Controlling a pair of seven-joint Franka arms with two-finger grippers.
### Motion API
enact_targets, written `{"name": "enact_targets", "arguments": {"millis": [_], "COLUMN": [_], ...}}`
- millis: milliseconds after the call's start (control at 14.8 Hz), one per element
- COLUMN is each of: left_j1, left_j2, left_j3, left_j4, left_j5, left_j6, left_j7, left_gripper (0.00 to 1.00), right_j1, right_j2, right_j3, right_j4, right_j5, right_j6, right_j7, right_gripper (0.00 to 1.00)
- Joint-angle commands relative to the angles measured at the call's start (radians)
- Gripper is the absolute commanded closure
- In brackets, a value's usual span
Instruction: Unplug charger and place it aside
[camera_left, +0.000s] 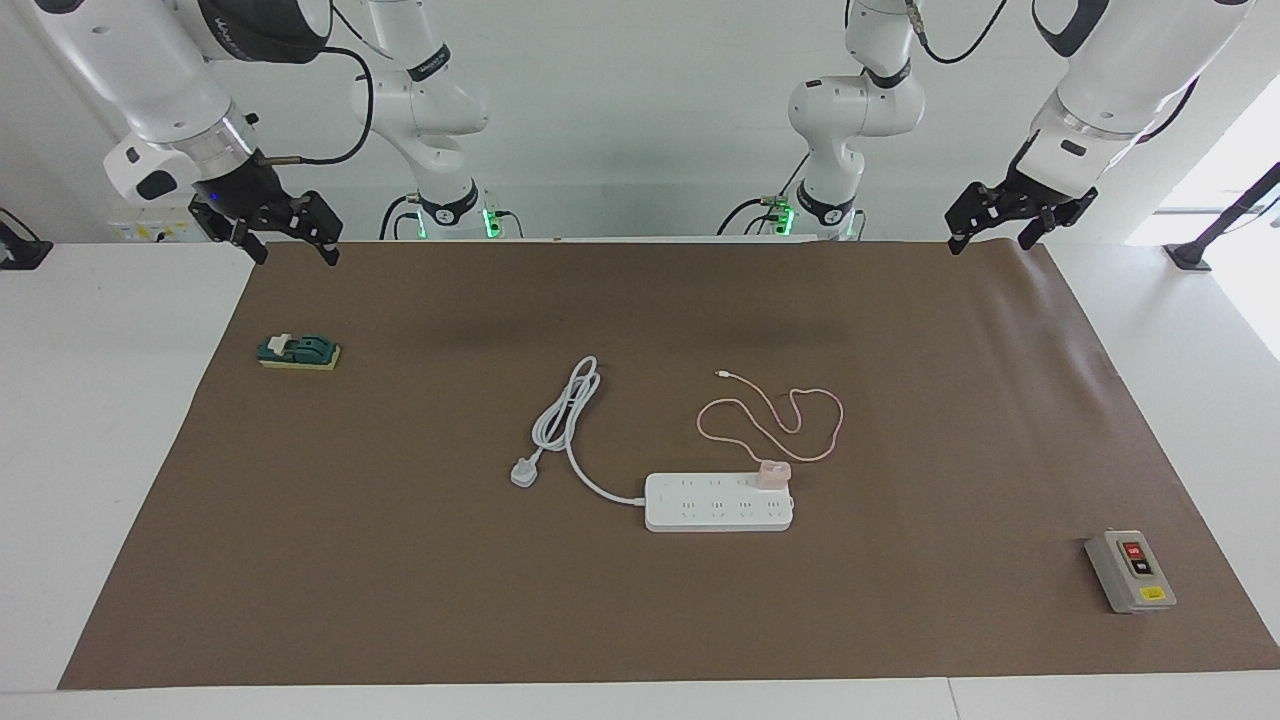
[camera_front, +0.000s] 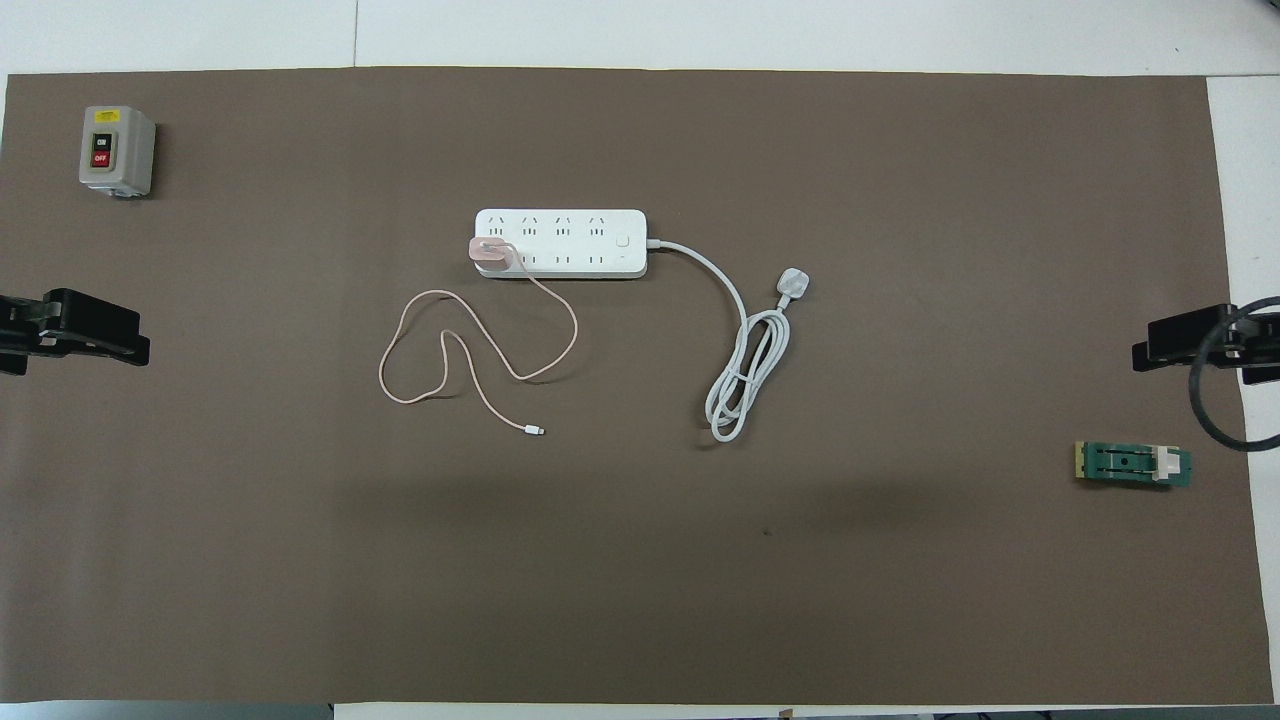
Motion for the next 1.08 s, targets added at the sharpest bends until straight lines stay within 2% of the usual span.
{"name": "enact_targets", "arguments": {"millis": [0, 135, 339, 542, 609, 745, 880, 1016], "left_j1": [-0.008, -0.025, -0.074, -0.145, -0.162, -0.192, -0.203, -0.205], "left_j2": [-0.013, 0.002, 0.076, 0.163, 0.186, 0.257, 0.312, 0.340], "left_j3": [0.009, 0.009, 0.009, 0.012, 0.012, 0.014, 0.014, 0.014], "left_j4": [-0.036, -0.056, -0.051, -0.045, -0.044, -0.005, 0.027, 0.027], "left_j5": [-0.010, -0.012, -0.012, -0.010, -0.009, -0.007, -0.007, -0.009], "left_j6": [0.107, 0.207, 0.286, 0.361, 0.396, 0.413, 0.418, 0.474], "left_j7": [-0.017, -0.228, -0.571, -1.039, -1.216, -1.377, -1.536, -1.664], "left_gripper": [0.00, 0.00, 0.00, 0.00, 0.00, 0.00, 0.00, 0.00], "right_j1": [0.045, 0.094, 0.149, 0.224, 0.272, 0.321, 0.355, 0.374], "right_j2": [-0.016, 0.006, 0.091, 0.182, 0.225, 0.289, 0.370, 0.519], "right_j3": [0.015, 0.015, 0.015, 0.015, 0.015, 0.015, 0.015, 0.015], "right_j4": [-0.104, -0.124, -0.123, -0.120, -0.118, -0.113, -0.063, 0.097], "right_j5": [0.088, 0.148, 0.285, 0.418, 0.470, 0.546, 0.645, 0.689], "right_j6": [0.105, 0.150, 0.252, 0.402, 0.488, 0.609, 0.663, 0.653], "right_j7": [0.259, 0.450, 0.686, 0.915, 1.011, 1.099, 1.171, 1.263], "right_gripper": [0.00, 0.00, 0.00, 0.00, 0.00, 0.00, 0.00, 0.00]}}
